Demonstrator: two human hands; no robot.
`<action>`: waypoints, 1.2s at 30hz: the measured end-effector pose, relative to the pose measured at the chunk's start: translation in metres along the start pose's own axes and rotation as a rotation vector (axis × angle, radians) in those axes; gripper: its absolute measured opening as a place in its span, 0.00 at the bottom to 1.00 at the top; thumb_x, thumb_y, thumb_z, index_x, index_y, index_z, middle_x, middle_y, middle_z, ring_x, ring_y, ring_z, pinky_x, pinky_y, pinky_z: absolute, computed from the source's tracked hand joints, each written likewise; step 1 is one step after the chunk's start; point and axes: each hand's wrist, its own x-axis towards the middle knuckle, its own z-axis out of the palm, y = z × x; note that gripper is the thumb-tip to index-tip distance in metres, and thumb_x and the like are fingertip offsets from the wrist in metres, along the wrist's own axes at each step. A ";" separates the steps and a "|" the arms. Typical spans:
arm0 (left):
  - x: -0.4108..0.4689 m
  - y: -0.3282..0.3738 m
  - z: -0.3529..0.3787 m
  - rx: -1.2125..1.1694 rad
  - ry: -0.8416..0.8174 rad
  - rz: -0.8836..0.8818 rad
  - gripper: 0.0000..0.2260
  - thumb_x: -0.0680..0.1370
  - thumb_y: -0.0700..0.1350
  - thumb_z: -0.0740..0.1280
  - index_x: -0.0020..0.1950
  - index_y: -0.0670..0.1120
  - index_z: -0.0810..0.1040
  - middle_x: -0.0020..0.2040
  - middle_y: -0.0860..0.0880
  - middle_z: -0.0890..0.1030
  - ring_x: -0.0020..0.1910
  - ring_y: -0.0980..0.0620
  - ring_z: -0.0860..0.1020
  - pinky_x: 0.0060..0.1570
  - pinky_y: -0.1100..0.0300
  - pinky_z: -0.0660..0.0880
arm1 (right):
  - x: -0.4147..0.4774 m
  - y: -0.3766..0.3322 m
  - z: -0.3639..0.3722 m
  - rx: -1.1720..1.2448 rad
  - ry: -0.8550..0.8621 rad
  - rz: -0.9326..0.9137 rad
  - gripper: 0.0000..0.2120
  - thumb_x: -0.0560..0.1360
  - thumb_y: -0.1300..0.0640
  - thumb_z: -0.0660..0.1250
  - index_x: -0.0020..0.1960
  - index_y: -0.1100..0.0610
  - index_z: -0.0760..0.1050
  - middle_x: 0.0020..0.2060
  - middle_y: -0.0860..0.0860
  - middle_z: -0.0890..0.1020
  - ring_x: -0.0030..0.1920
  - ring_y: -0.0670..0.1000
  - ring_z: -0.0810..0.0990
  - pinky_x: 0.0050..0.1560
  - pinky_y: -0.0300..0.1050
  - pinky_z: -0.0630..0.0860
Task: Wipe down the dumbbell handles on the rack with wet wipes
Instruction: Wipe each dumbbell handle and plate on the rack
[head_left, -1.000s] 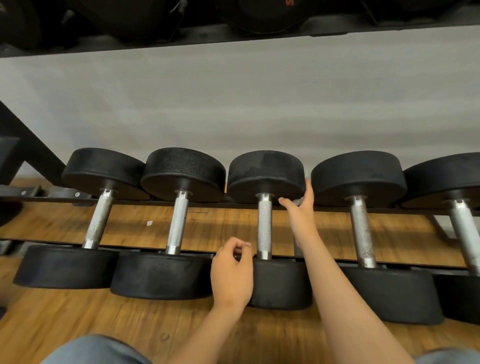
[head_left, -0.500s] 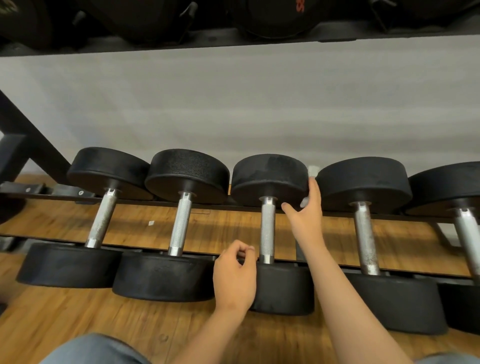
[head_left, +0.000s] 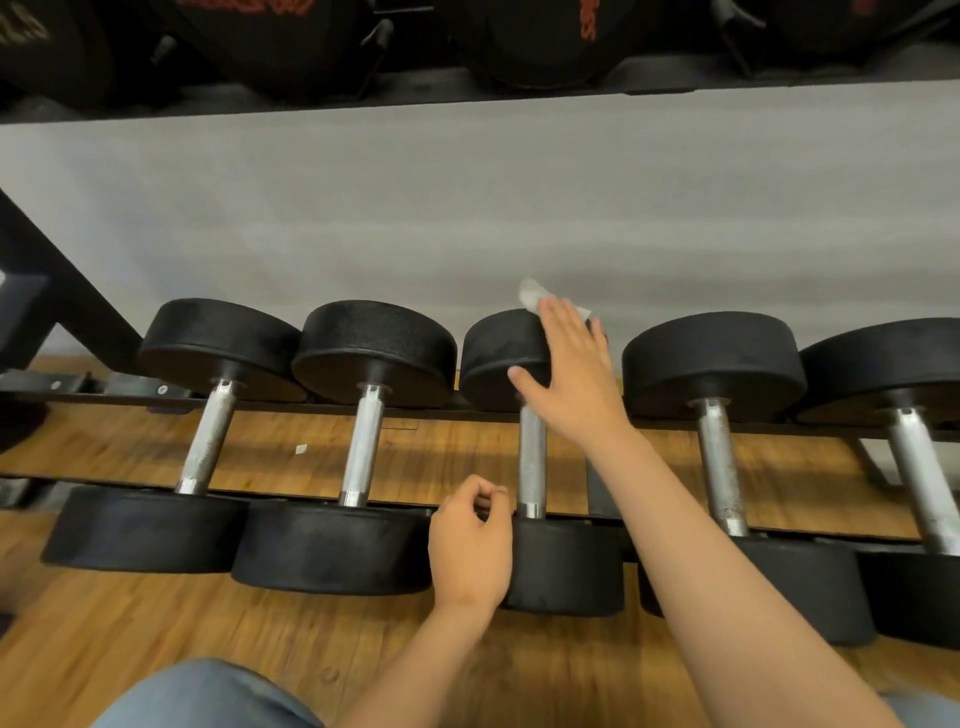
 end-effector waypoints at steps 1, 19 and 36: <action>-0.001 0.000 0.000 -0.003 0.001 0.003 0.11 0.80 0.46 0.64 0.38 0.48 0.76 0.38 0.52 0.81 0.41 0.57 0.79 0.41 0.64 0.71 | 0.006 -0.001 -0.002 -0.060 0.015 0.030 0.37 0.79 0.41 0.60 0.80 0.55 0.49 0.79 0.51 0.52 0.79 0.49 0.46 0.75 0.48 0.35; 0.003 -0.009 0.003 0.030 0.011 0.023 0.11 0.80 0.48 0.64 0.37 0.52 0.74 0.39 0.51 0.80 0.40 0.54 0.78 0.41 0.58 0.74 | 0.004 -0.025 -0.001 -0.511 -0.157 -0.205 0.32 0.81 0.38 0.53 0.80 0.46 0.45 0.80 0.52 0.44 0.78 0.55 0.38 0.73 0.60 0.30; 0.004 -0.010 0.002 -0.043 0.028 0.076 0.13 0.81 0.49 0.64 0.65 0.53 0.70 0.61 0.56 0.75 0.60 0.57 0.74 0.59 0.60 0.72 | -0.034 -0.018 -0.002 -0.334 -0.054 -0.159 0.37 0.80 0.44 0.60 0.80 0.50 0.43 0.79 0.50 0.43 0.78 0.50 0.36 0.75 0.54 0.32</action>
